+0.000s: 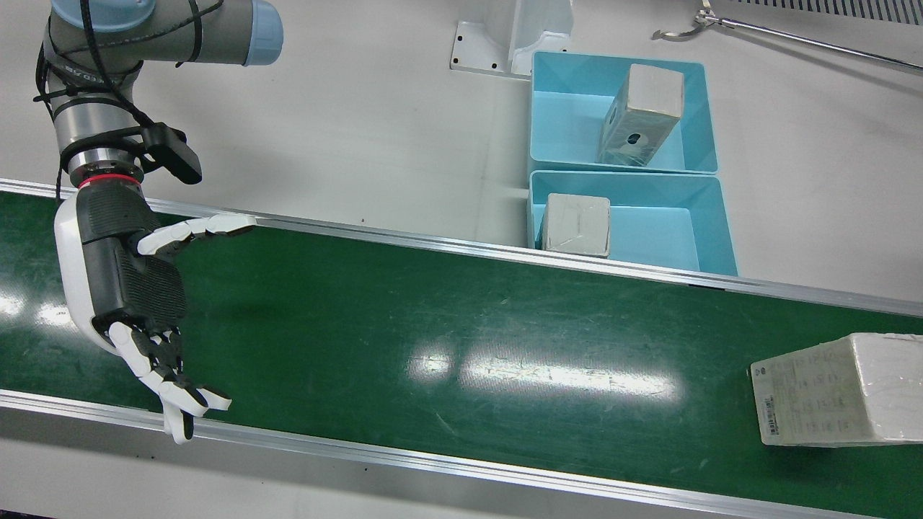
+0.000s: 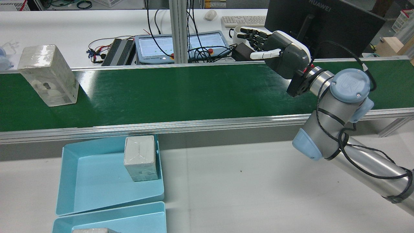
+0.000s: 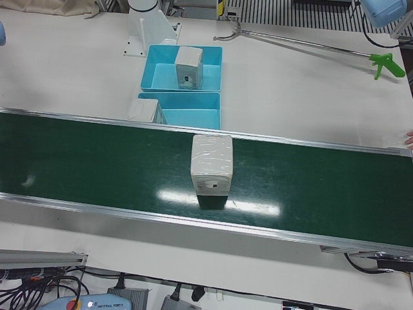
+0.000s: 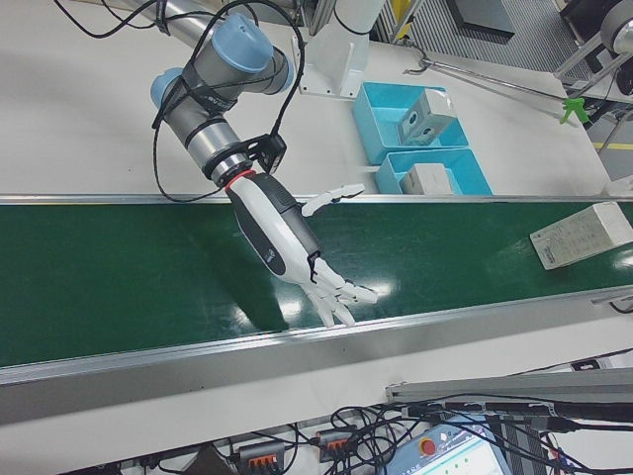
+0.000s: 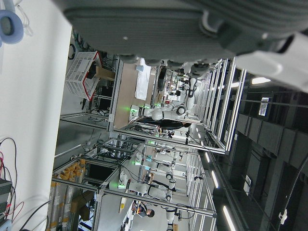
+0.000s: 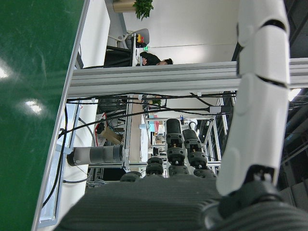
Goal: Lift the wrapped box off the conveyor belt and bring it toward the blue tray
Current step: 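Hold the open right hand above the belt as the wrapped box approaches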
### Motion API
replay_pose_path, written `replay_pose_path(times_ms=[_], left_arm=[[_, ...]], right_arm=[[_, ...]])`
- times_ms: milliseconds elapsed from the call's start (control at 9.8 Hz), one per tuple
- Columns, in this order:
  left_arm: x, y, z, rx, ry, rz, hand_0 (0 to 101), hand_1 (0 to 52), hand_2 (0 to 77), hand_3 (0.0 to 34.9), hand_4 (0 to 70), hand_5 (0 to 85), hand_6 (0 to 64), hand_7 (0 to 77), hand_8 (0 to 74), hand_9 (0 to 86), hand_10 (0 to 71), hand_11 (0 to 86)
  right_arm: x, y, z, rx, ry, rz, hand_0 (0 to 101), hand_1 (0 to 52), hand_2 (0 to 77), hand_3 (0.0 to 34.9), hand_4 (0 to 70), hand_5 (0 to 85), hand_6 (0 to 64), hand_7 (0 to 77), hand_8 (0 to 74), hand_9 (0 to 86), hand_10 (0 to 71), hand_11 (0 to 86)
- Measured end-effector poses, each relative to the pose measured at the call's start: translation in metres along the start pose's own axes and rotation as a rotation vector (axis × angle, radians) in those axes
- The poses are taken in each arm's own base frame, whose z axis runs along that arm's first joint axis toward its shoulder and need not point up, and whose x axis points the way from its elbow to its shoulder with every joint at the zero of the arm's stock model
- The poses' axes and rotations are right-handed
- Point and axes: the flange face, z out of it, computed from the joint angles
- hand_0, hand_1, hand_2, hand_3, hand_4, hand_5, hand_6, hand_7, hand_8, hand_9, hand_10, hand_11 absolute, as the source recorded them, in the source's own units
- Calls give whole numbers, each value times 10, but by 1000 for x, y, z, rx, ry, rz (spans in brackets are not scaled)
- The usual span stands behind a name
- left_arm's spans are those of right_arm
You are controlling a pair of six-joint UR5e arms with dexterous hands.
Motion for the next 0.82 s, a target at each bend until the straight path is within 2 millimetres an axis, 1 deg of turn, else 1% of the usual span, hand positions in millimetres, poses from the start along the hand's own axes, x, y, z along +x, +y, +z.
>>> replay_pose_path(times_ms=[102,204,306,408,816], left_arm=[[0,0,0,0,0,0,0,0,11,0,5,11,5,5,5,0,5,0],[0,0,0,0,0,0,0,0,11,0,5,11,5,5,5,0,5,5],[0,0,0,0,0,0,0,0,11,0,5,11,5,5,5,0,5,5],[0,0,0,0,0,0,0,0,5,0,5,11,0,5,5,0,0,0],[0,0,0,0,0,0,0,0,11,0,5,11,0,5,5,5,5,0]], right_arm=[[0,-1,-1,-4,1,4,463,125,131,0,109,136,71,202,44,54,0,11],[0,-2,-1,-20,0,9,454,104,125,0,93,125,71,185,44,60,0,11],[0,-2,0,-36,-2,12,454,104,125,0,93,125,71,185,44,60,0,11],[0,-2,1,-49,-3,15,439,104,125,0,115,131,71,196,60,71,0,11],[1,-7,-3,-51,-1,18,438,104,125,0,125,131,76,196,55,76,0,11]])
